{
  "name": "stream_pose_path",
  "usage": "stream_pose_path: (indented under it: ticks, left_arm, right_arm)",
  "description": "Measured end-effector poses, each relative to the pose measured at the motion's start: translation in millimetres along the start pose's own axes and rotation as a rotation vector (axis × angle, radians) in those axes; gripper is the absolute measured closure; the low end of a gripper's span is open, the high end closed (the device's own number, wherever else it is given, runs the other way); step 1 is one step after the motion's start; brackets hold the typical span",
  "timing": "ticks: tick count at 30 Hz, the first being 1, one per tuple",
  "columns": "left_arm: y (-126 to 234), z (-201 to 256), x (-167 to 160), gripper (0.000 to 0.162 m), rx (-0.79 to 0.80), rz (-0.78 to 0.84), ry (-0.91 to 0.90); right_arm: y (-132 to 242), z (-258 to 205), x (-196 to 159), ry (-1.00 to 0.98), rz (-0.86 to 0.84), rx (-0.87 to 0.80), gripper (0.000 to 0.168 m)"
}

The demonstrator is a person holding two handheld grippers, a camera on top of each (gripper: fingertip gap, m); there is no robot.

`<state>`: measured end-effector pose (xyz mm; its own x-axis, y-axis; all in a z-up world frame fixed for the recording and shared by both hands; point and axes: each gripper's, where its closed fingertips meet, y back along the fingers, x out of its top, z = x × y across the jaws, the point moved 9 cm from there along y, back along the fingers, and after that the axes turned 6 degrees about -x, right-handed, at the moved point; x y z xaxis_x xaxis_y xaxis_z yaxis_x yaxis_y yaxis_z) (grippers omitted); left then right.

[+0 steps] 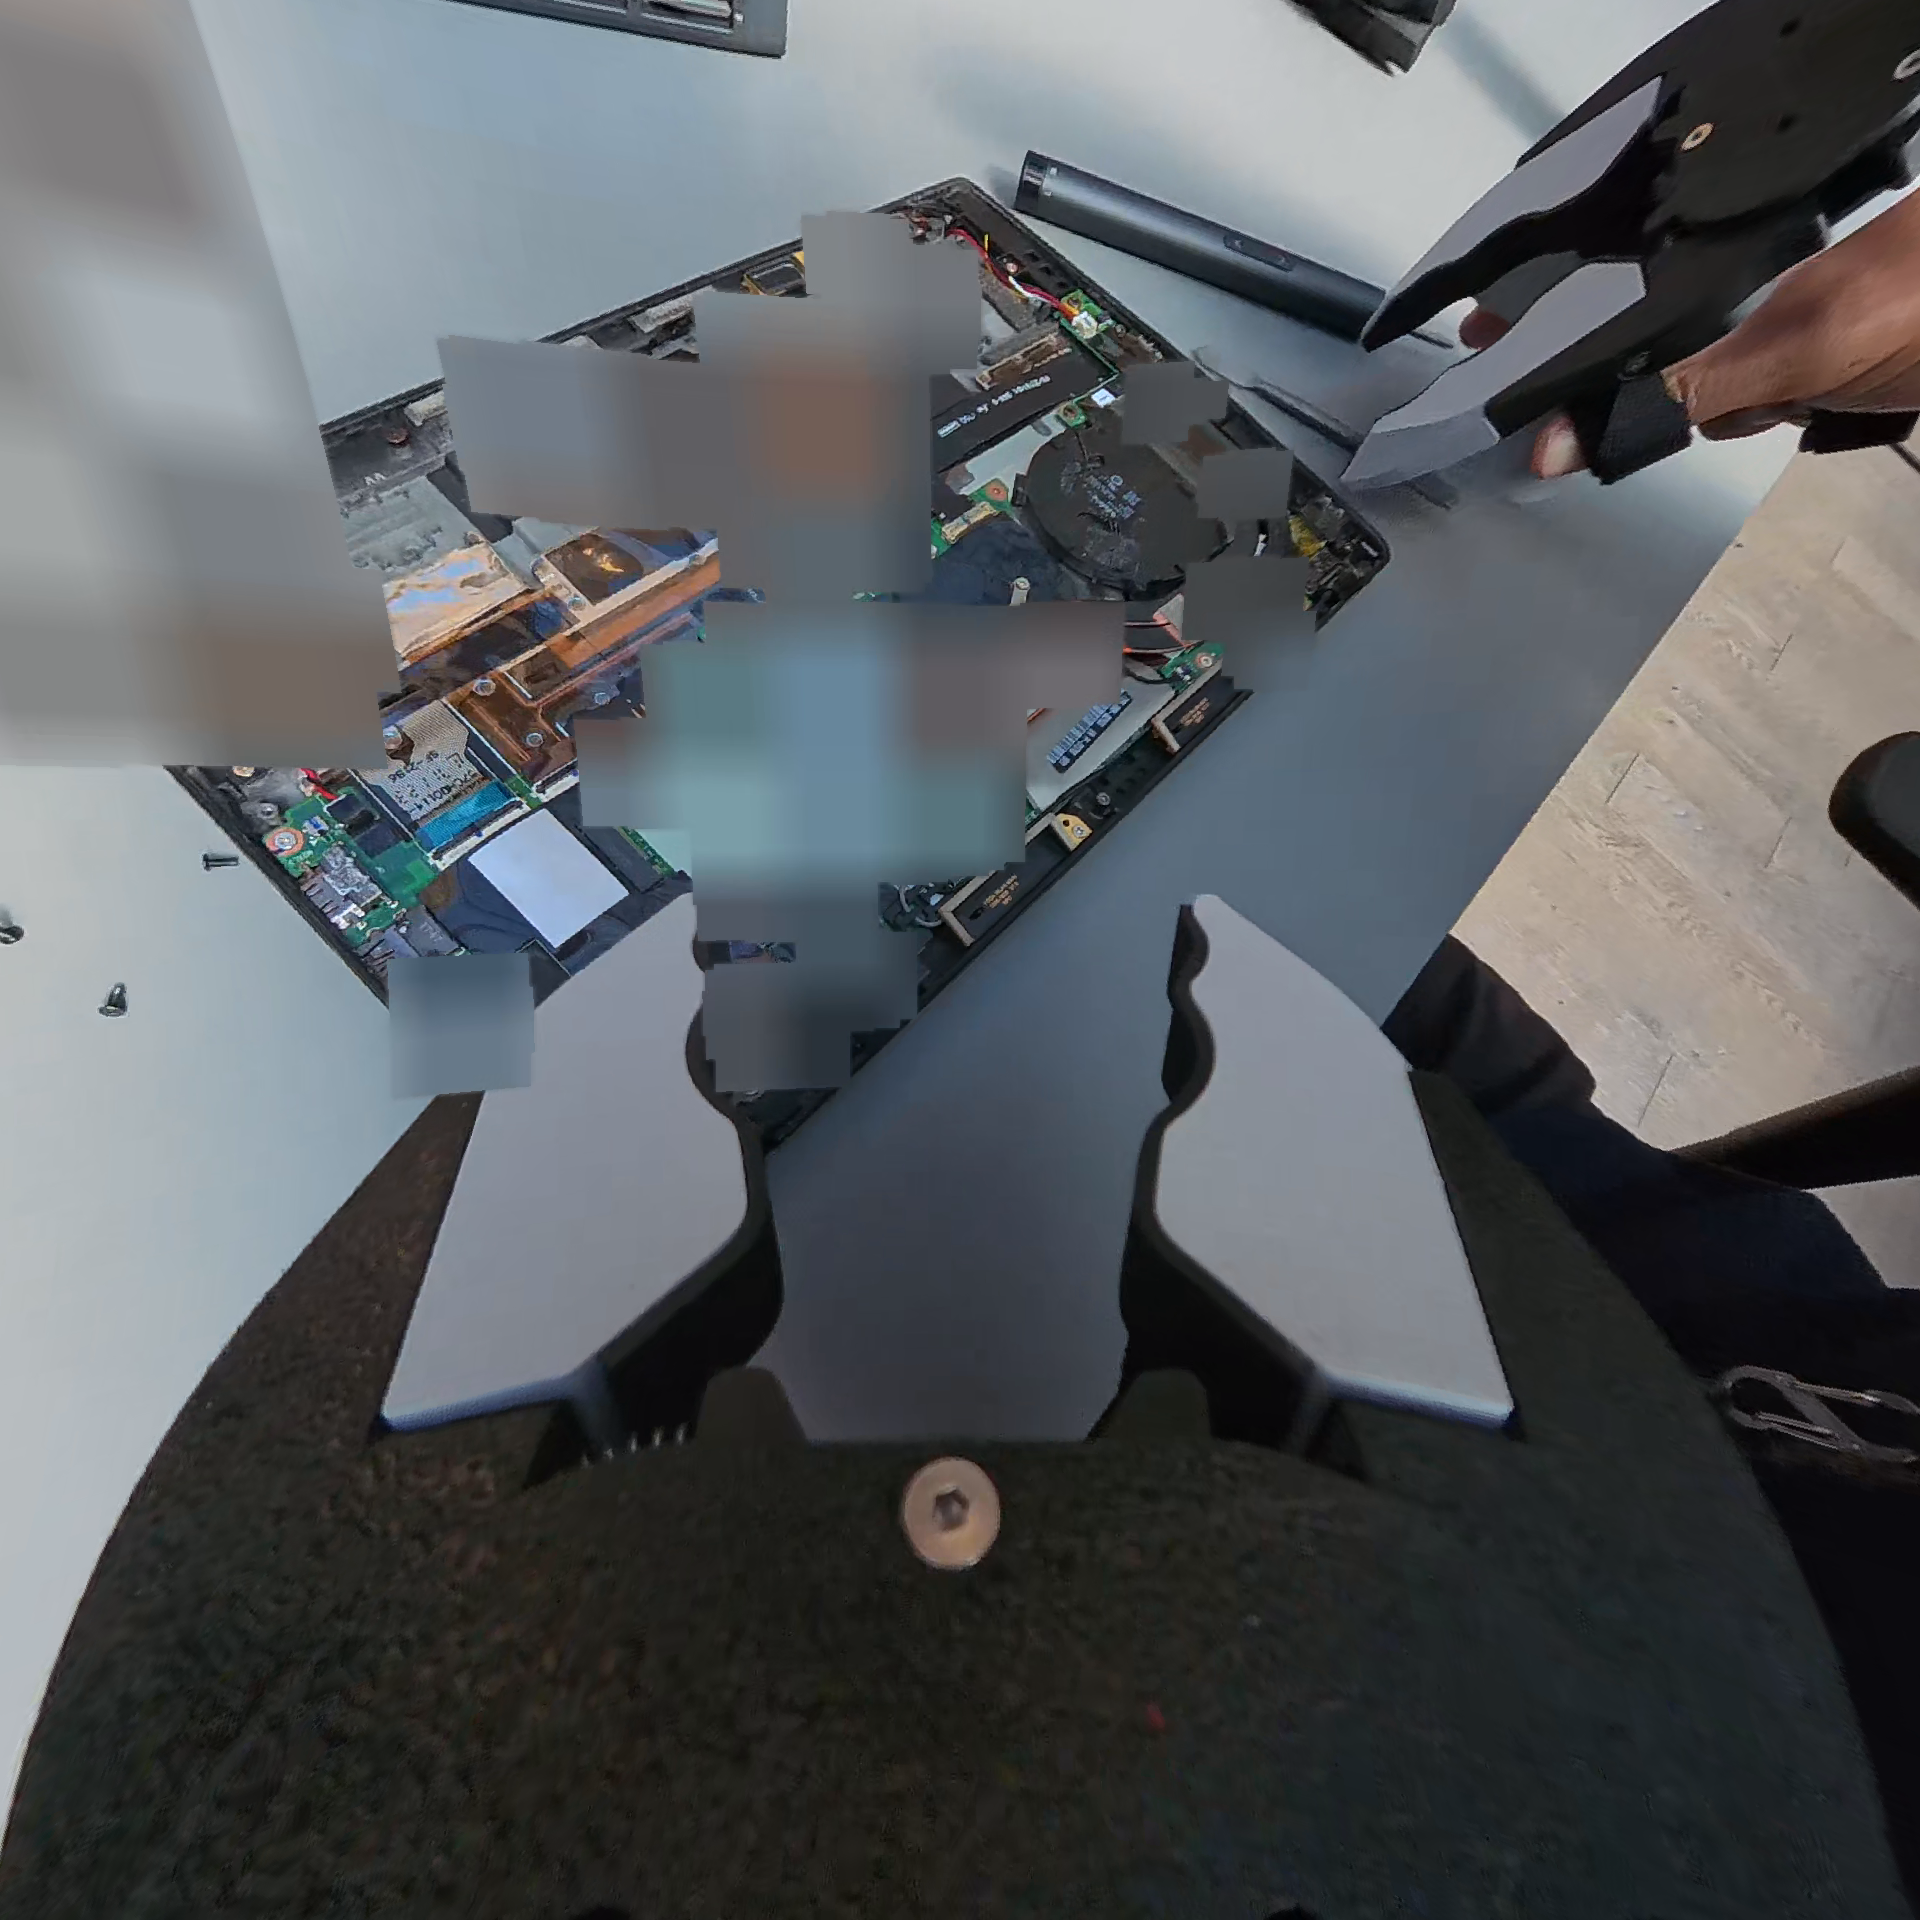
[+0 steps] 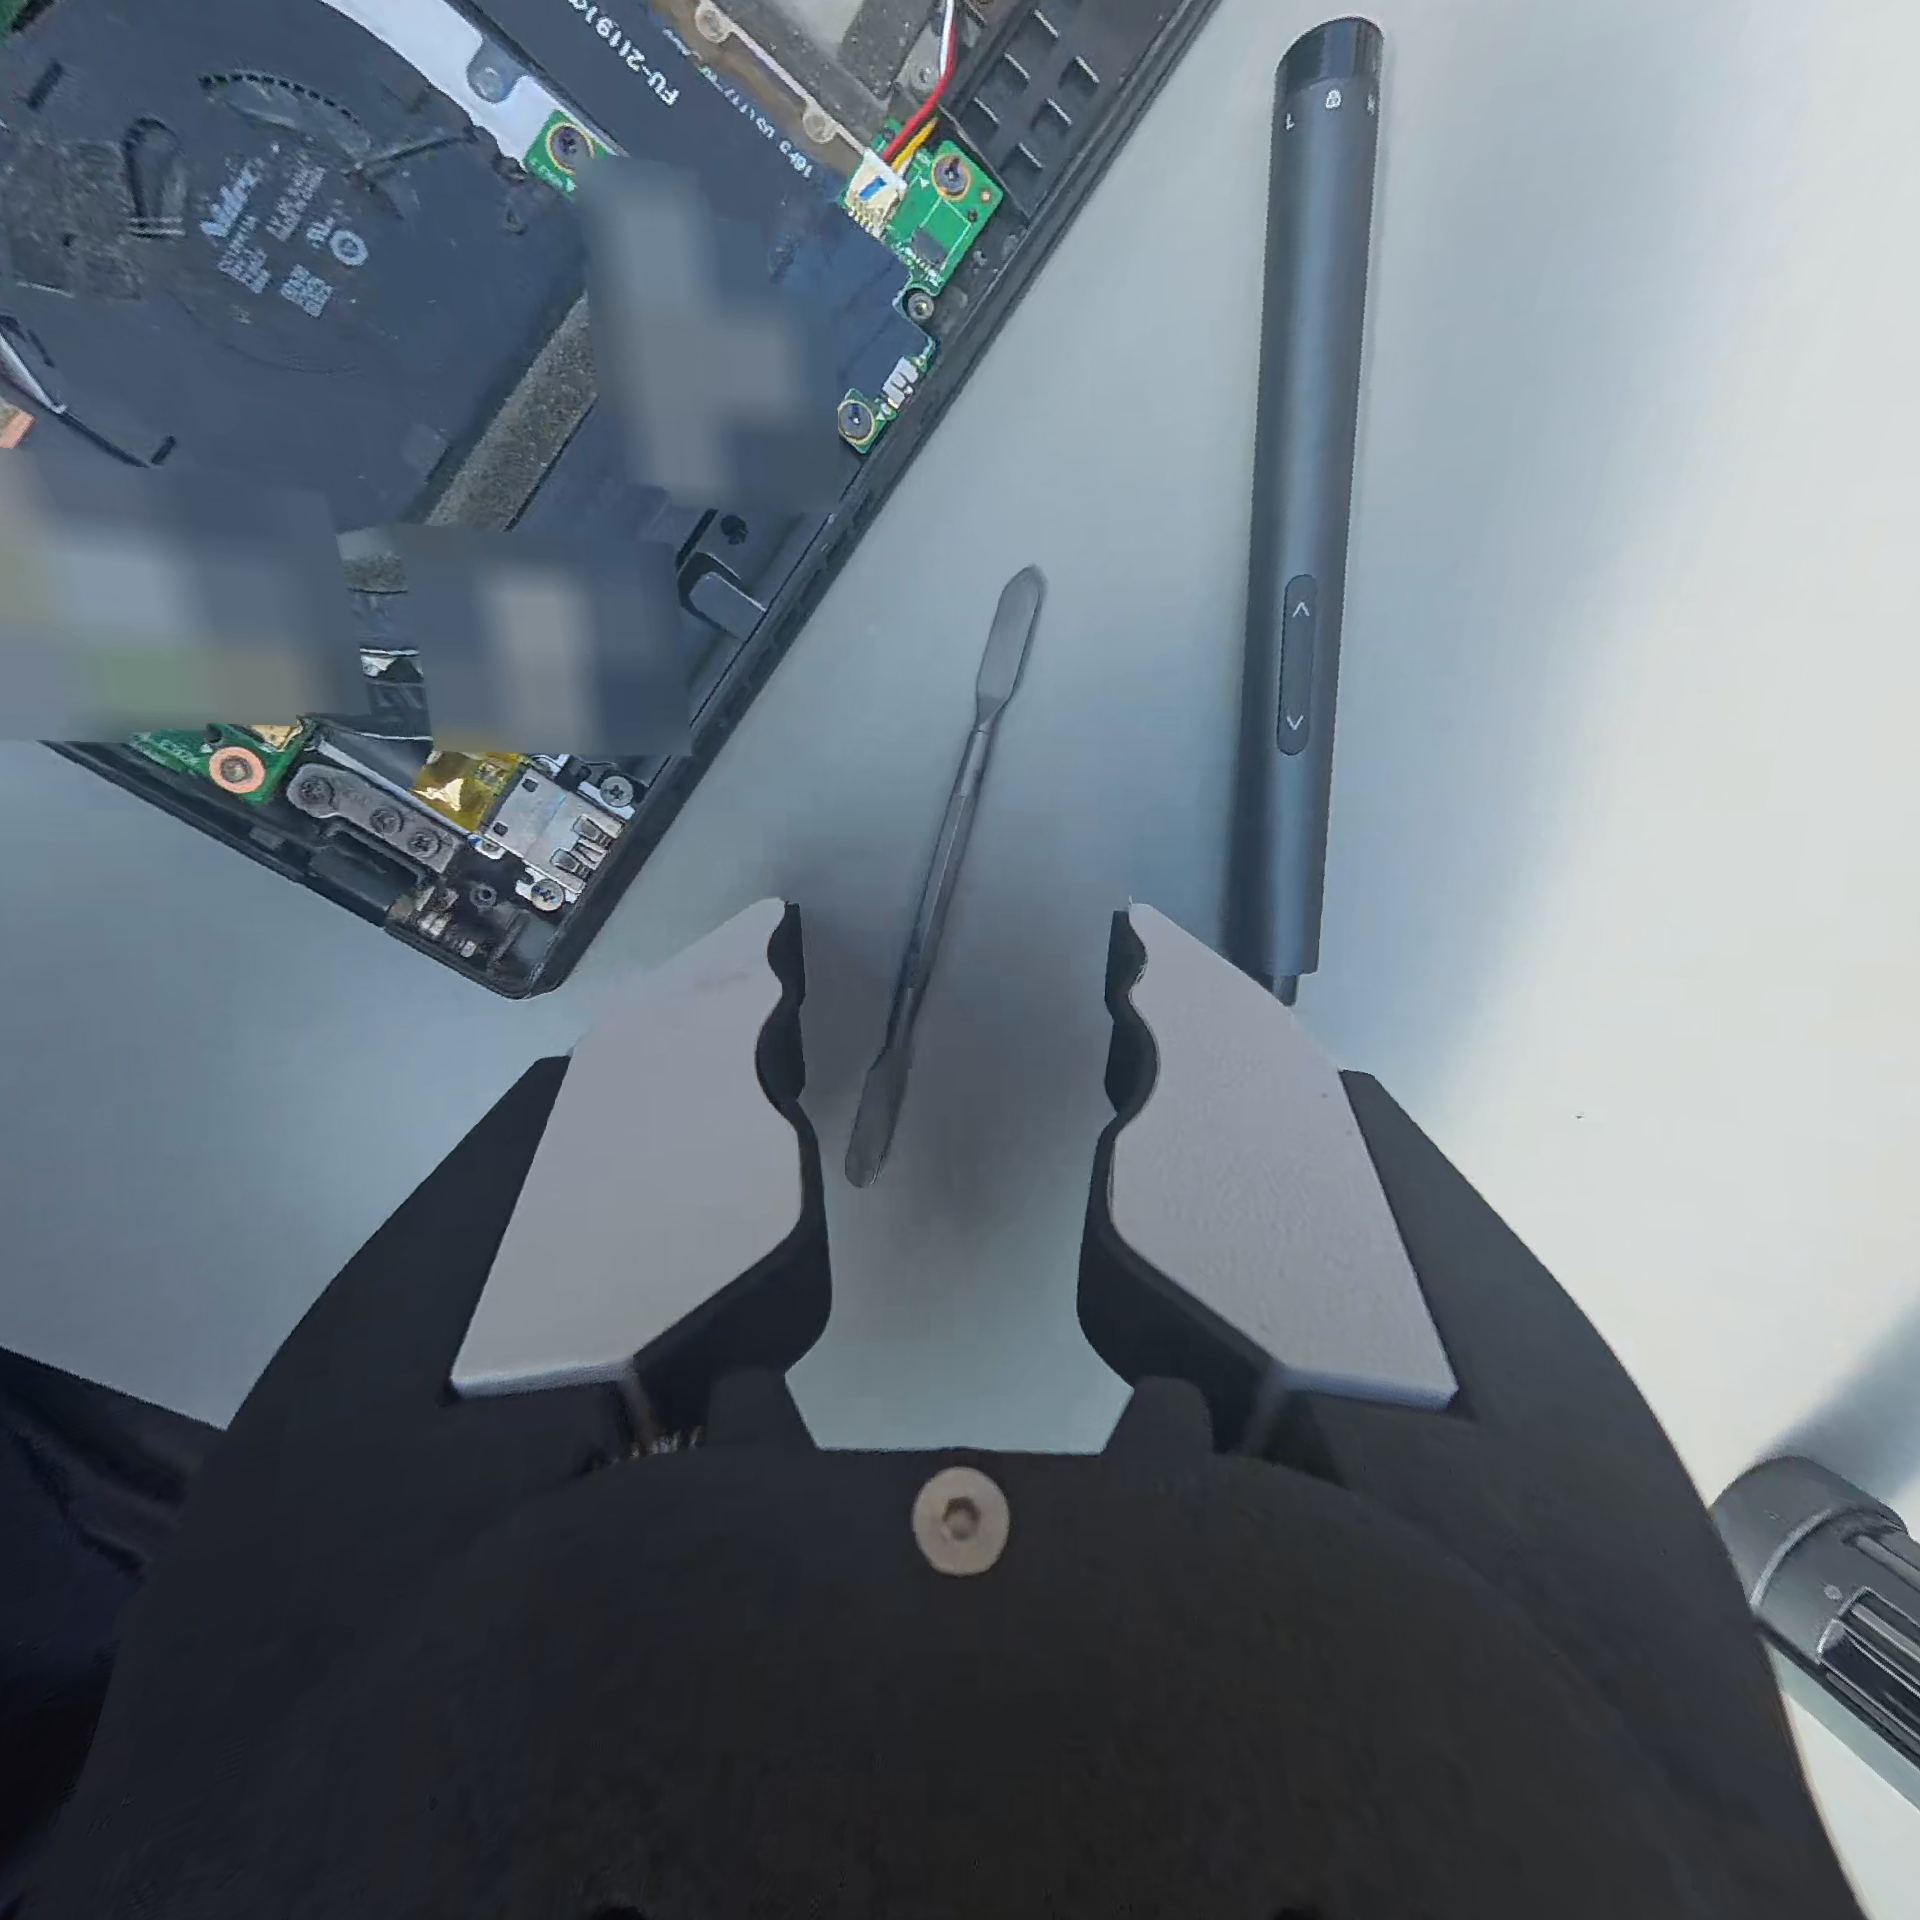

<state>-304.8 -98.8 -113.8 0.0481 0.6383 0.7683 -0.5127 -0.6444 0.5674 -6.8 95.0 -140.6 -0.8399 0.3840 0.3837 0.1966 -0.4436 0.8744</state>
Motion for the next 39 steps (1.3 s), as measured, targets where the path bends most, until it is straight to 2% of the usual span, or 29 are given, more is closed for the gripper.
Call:
stream_pose_path:
  ticks: [4, 7, 8, 11, 17, 20, 25, 27, 29, 30, 31, 32, 39]
  left_arm:
    - [2.3, 9.7, -2.0, 0.086, 0.010, 0.012, -0.002]
    - [4.4, 15.4, -3.5, 0.091, 0.012, 0.020, -0.007]
    - [4.0, 17.0, -3.4, 0.093, 0.013, 0.021, -0.010]
    - [0.1, 23.8, 1.2, 0.105, -0.017, 0.029, -0.040]
    - [-16.0, 33.4, 20.5, 0.129, -0.110, 0.037, -0.125]
    - [-35.0, 38.1, 31.9, 0.128, -0.186, -0.012, -0.136]
    - [-70.8, 58.4, 57.4, 0.108, -0.432, -0.052, -0.082]
    - [-76.3, 66.0, 66.0, 0.107, -0.505, -0.042, -0.055]
    - [-75.6, 70.6, 72.8, 0.121, -0.554, -0.021, -0.038]
    - [-73.4, 71.4, 75.8, 0.131, -0.569, -0.003, -0.026]
    - [-70.9, 71.6, 78.1, 0.153, -0.587, 0.008, -0.018]
    - [-68.5, 71.7, 79.5, 0.158, -0.615, 0.012, -0.010]
    - [-61.7, 62.4, 78.7, 0.158, -0.662, 0.025, 0.079]
  right_arm:
    - [-5.7, 2.0, 3.1, -0.020, -0.018, 0.067, 0.132]
    - [-7.3, 0.9, 3.4, -0.031, -0.026, 0.163, 0.161]
    - [-7.7, 1.6, 3.1, -0.008, -0.015, 0.169, 0.164]
    - [-8.1, 4.4, 1.0, 0.039, 0.010, 0.192, 0.164]
    - [16.9, 4.7, -7.9, 0.177, 0.105, 0.065, 0.165]
    - [47.8, -3.3, -5.4, 0.257, 0.201, 0.091, 0.165]
    - [101.0, -48.9, 14.2, 0.501, 0.428, 0.163, 0.164]
    - [112.6, -65.3, 22.0, 0.566, 0.488, 0.181, 0.164]
    - [117.0, -74.6, 27.7, 0.598, 0.504, 0.184, 0.164]
    - [118.9, -78.2, 29.6, 0.619, 0.529, 0.180, 0.164]
    - [120.0, -80.5, 31.6, 0.619, 0.543, 0.179, 0.164]
    - [120.3, -81.9, 32.9, 0.618, 0.547, 0.183, 0.164]
    - [116.3, -83.0, 35.8, 0.520, 0.613, 0.230, 0.163]
